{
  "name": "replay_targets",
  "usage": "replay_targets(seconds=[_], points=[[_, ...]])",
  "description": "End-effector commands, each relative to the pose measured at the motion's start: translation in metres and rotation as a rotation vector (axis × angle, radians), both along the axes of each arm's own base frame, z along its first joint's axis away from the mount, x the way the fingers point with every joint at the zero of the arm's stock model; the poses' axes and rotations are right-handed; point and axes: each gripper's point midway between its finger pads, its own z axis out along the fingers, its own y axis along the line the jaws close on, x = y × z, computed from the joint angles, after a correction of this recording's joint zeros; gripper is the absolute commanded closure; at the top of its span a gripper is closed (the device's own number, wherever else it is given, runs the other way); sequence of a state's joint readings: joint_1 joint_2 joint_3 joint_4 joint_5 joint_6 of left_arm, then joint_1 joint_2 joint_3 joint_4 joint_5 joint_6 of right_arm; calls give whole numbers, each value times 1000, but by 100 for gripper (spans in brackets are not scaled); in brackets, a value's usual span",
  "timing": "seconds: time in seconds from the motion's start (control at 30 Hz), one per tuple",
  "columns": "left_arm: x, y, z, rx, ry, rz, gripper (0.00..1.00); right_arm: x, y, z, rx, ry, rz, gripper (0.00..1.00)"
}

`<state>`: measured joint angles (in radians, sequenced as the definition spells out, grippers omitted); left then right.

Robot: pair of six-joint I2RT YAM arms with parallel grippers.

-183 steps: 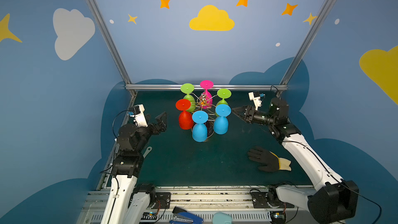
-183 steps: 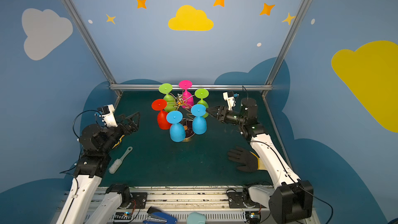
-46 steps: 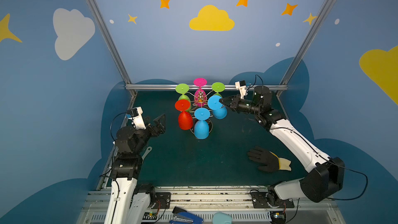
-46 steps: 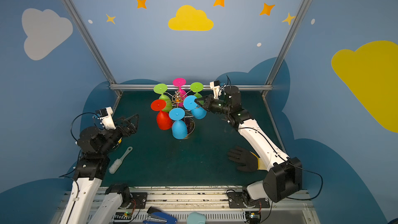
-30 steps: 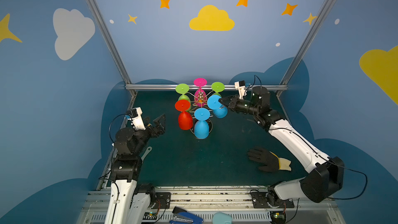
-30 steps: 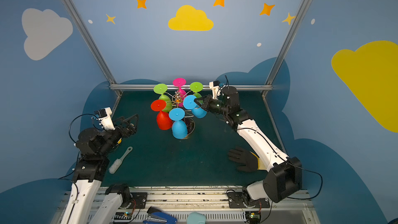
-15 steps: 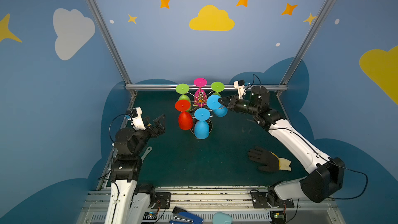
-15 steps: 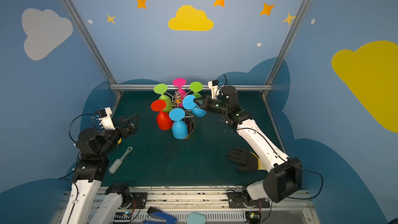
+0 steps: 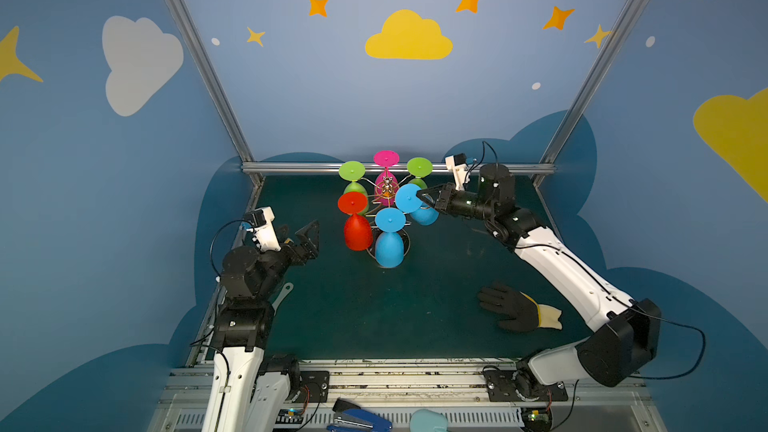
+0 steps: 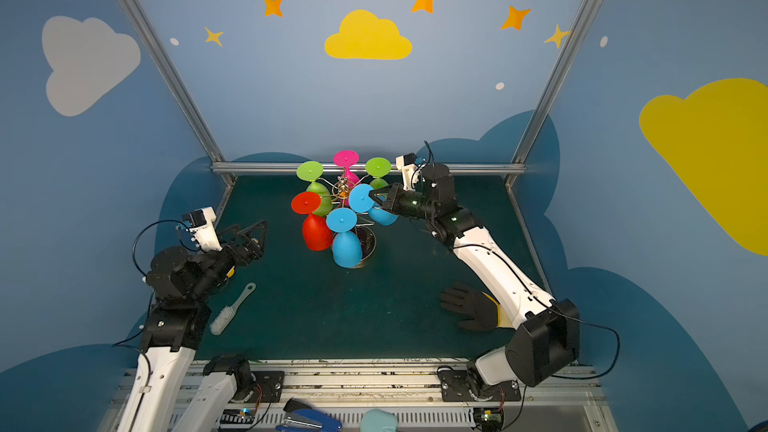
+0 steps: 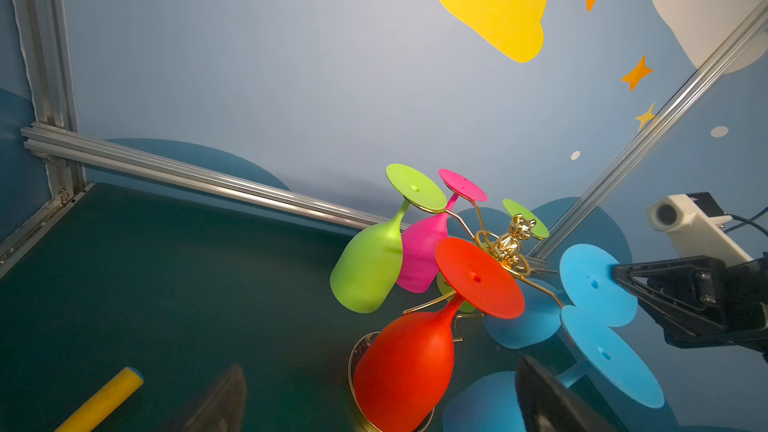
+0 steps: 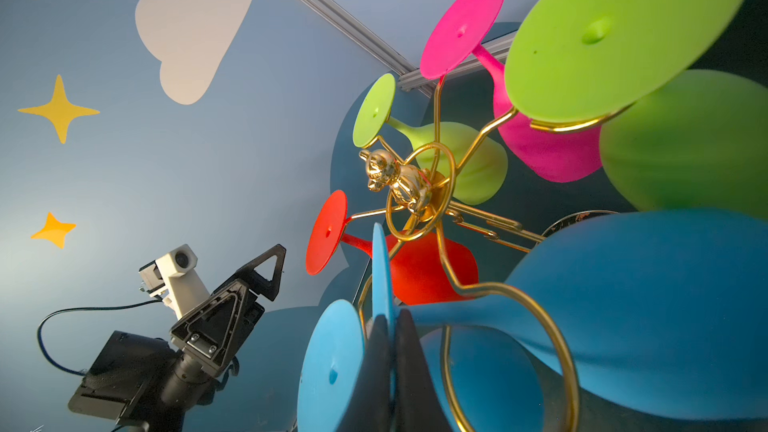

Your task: Take the wine glass off the wine glass rack

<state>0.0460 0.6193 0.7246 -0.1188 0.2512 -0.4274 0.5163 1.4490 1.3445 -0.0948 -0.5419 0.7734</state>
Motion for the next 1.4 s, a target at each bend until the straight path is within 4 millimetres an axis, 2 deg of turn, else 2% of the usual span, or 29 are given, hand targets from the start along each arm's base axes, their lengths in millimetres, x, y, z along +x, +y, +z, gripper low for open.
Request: replay_targets(seconds=[0.0,0.23,0.93,1.17,1.37], points=[[-2,0,4,1,-20,-1,0,-7,6,8,2,-22,37,100],[-2,0,4,1,-21,-1,0,-18,-1,9,-2,-26,32,100],[-3,0,6,-1,-27,0,0,-38,-27,-11,-50,-9,-38,100],[-9,3,13,7,-57,16,0,-52,-47,-13,-62,-22,-96,100],[-20,12,29,-2,-104,77,0,-66,-77,-13,-88,-58,-177,100]])
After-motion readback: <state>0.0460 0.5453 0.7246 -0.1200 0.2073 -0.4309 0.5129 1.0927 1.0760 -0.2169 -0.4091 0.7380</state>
